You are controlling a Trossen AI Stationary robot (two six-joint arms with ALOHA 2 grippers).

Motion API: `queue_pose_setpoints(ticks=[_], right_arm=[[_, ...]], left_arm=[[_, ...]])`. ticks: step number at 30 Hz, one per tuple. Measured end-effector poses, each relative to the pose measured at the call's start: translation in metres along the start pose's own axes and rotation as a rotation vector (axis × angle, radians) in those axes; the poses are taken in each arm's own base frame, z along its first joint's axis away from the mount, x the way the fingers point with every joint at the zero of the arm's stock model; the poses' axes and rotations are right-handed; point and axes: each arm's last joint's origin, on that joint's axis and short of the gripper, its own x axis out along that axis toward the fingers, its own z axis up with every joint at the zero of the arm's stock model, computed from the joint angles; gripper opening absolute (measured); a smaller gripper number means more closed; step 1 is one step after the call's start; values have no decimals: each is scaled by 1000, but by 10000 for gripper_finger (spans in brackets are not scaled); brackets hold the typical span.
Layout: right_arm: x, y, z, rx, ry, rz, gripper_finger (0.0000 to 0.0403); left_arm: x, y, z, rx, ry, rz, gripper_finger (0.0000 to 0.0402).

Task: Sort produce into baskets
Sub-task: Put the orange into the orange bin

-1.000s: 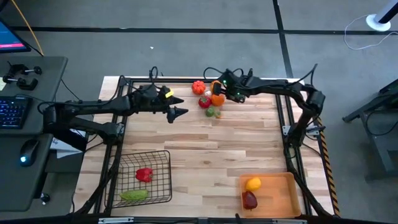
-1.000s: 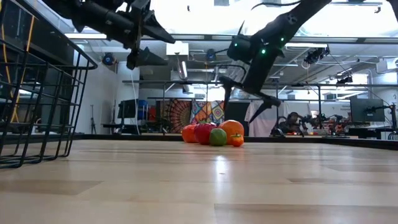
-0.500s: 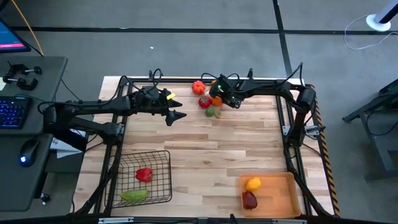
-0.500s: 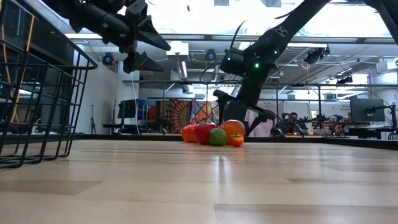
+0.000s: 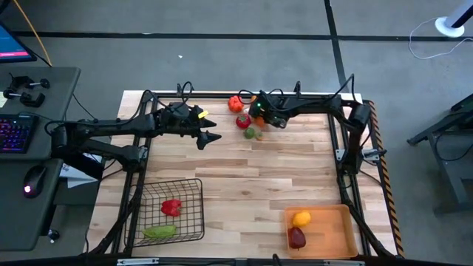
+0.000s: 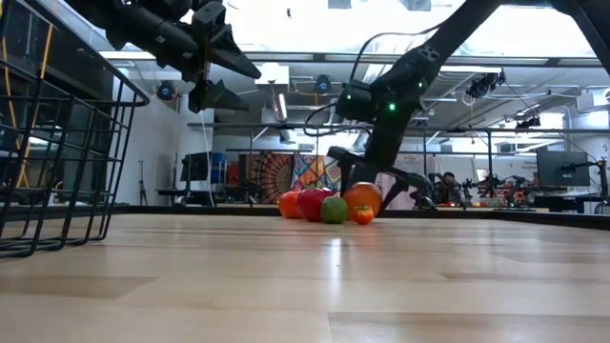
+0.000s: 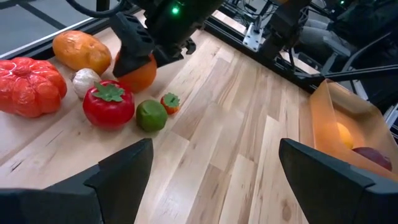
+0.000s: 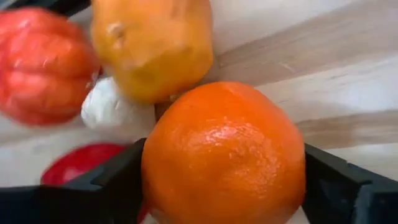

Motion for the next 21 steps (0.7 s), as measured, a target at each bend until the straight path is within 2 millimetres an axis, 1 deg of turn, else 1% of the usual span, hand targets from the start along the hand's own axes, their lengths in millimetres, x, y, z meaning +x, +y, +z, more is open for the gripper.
queue_pose_setpoints(ticks=[1, 3, 5, 7, 9, 12, 14, 16, 18, 21], right_arm=[[-3, 0, 0, -39, -2, 1, 306], [-15, 1, -1, -130, -2, 7, 305], [-32, 1, -4, -244, 3, 5, 305], [-56, -1, -10, -376, 12, -1, 305], [-87, -4, -22, -521, 29, 7, 305], [-137, -16, -49, -705, 80, 20, 305], [-170, -29, -71, -786, 138, 41, 305], [-201, -45, -93, -831, 227, 73, 305], [-227, -62, -117, -851, 319, 98, 305], [-257, -89, -153, -854, 432, 101, 305]], left_arm=[[0, 0, 0, 0, 0, 0, 337], [0, 0, 0, 0, 0, 0, 337], [0, 0, -1, -1, 4, 9, 337], [0, 2, -2, -3, 14, 32, 337], [0, 3, -4, -17, 28, 64, 337], [0, 4, -6, -34, 46, 83, 337], [0, 4, -6, -35, 45, 83, 337], [0, 4, -6, -44, 42, 82, 337], [0, 4, -5, -52, 39, 82, 337], [0, 4, -5, -52, 34, 94, 337]])
